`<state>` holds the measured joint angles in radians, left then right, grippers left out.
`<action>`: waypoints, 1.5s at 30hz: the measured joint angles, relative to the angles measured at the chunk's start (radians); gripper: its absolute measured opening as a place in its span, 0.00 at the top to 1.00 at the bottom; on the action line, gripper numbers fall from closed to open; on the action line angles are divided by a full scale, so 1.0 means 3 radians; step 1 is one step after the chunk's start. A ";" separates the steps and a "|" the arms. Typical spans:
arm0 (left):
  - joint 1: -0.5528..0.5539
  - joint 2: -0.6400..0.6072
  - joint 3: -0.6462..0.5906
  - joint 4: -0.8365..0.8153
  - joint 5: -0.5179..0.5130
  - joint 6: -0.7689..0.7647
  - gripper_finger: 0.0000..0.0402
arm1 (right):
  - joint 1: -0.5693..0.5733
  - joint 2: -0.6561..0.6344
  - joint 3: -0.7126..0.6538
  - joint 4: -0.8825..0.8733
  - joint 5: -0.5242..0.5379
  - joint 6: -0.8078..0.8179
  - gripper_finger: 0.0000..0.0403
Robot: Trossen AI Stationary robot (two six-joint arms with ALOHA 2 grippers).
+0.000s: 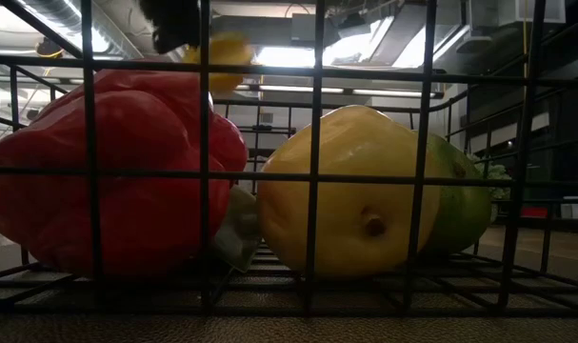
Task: Build produce basket
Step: Put the starfruit into the black wire basket
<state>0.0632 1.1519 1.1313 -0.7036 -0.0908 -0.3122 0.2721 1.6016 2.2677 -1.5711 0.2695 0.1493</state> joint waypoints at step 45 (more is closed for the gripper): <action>-0.1689 0.1143 -0.0001 0.1557 -0.0139 -0.0258 1.00 | -0.0850 0.0210 0.0000 0.0044 0.1215 -0.0288 0.78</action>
<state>-0.4436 1.4948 1.1309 -0.2364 -0.1326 -0.3897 0.0170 1.6646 2.2677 -1.5580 0.6340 0.0628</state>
